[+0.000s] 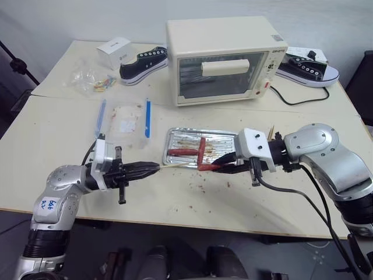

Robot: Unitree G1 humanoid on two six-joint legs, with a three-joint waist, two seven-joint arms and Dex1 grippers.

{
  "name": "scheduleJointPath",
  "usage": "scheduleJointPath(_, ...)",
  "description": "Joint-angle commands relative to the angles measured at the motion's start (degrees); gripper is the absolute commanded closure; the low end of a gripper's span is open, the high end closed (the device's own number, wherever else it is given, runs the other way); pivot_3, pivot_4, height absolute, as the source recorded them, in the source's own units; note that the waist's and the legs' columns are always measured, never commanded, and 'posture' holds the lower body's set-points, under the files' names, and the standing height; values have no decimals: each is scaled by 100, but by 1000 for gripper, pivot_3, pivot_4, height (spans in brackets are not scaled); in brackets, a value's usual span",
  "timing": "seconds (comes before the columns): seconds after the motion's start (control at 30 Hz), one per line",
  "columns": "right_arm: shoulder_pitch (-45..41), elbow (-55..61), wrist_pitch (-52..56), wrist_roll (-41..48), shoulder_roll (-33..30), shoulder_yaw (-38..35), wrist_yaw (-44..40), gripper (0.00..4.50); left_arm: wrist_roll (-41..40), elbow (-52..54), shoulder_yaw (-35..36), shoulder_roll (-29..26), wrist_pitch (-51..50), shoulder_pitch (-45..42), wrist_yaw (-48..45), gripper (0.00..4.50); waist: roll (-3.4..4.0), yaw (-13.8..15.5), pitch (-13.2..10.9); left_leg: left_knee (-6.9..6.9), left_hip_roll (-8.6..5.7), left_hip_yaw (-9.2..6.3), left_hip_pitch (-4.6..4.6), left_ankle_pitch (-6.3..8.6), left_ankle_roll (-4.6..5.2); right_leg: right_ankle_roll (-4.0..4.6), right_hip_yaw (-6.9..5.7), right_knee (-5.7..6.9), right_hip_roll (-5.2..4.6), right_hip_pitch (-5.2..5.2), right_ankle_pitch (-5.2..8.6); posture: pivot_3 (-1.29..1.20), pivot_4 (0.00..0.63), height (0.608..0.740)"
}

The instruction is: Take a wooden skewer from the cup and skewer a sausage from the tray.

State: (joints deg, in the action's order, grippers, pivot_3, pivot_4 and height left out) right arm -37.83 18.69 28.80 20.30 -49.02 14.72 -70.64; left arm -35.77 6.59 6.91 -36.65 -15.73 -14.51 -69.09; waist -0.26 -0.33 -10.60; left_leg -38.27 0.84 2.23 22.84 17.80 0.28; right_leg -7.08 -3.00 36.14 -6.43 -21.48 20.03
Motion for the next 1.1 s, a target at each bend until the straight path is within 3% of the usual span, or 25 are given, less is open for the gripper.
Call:
scheduleJointPath(0.03,-87,95,6,-42,-87,-178,-8,3862,-154,341,-19,-76,-152,-50,-57,4500,0,4,0,0,0,0,0,0,0,0,0,0,0,0,0,0,150,740)
scheduleJointPath(1.1,-30,38,118,-186,4,-123,80,3862,-60,403,-66,24,-268,-59,118,4500,0,8,0,-6,-1,-1,0,-1,1,0,0,6,-1,0,0,0,150,740)
